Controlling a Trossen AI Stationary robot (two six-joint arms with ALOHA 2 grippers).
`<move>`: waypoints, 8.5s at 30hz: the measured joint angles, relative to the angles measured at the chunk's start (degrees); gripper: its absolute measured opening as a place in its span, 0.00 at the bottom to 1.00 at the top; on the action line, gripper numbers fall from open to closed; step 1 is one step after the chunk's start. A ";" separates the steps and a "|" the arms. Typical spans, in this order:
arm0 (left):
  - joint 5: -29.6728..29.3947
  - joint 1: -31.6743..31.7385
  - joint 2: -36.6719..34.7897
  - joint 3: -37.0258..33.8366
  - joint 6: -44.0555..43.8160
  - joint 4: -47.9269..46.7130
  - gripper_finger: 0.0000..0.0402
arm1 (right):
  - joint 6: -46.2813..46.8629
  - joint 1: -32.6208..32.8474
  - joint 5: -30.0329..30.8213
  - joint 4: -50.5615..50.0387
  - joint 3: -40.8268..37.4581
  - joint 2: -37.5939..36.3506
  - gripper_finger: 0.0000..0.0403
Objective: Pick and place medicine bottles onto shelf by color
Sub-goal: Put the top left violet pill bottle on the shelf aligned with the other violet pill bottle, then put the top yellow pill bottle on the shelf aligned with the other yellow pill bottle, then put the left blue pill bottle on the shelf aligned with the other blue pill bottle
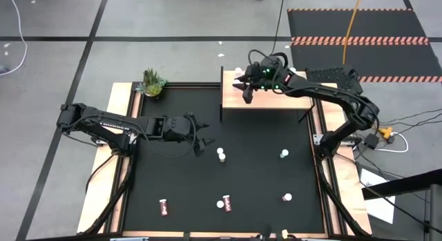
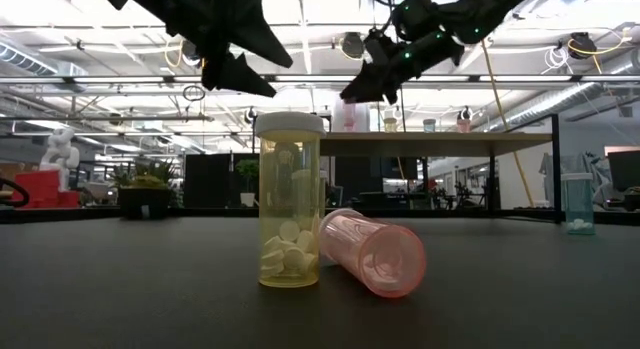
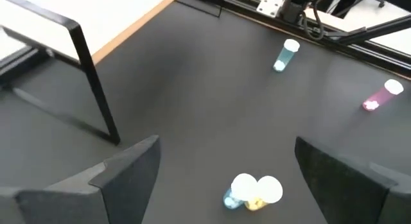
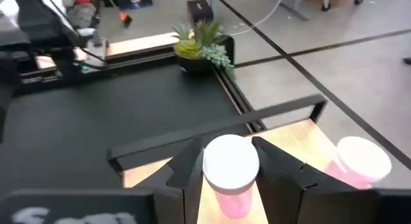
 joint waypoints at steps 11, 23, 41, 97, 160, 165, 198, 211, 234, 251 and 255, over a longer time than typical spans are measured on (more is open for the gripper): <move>0.03 -0.02 0.00 0.00 -3.00 0.66 0.89 | 1.53 -1.41 2.36 -1.27 0.00 1.21 0.29; 1.13 0.27 0.00 0.00 -4.44 5.84 0.89 | 2.88 -2.05 1.28 -0.24 0.00 2.96 0.29; 2.47 1.95 -8.47 0.02 -13.59 -3.56 0.89 | 3.98 -2.34 1.24 0.08 0.00 2.68 0.54; -4.08 -28.35 -2.82 -0.02 -63.35 -33.18 0.89 | 23.40 56.16 55.48 10.85 -7.25 7.25 0.64; -2.63 -27.68 -2.84 -0.02 -59.95 -33.88 0.89 | 37.38 51.09 64.71 -11.09 -8.88 -5.10 0.29; -7.40 -25.07 -2.84 -0.02 -59.73 -33.73 0.89 | 20.15 40.71 64.23 -8.33 -10.14 -14.07 0.29; -7.45 -22.21 -2.84 0.00 -60.05 -30.09 0.89 | 7.03 -0.92 21.93 0.78 -16.51 -14.28 0.29; -7.43 -21.70 -2.84 0.00 -59.97 -30.09 0.89 | 6.06 -1.42 20.97 1.00 -16.44 -13.00 0.32; 8.34 -24.95 -2.84 0.00 -69.76 -43.57 0.89 | 14.14 0.15 21.03 4.12 -16.48 -21.21 0.57; 4.32 -27.50 -2.84 0.00 -70.75 -43.98 0.89 | 25.58 24.65 23.67 -2.09 -16.46 -28.42 0.57; 1.15 -27.45 -2.84 0.00 -67.28 -43.84 0.89 | 30.29 32.19 21.37 -6.32 -16.46 -28.23 0.57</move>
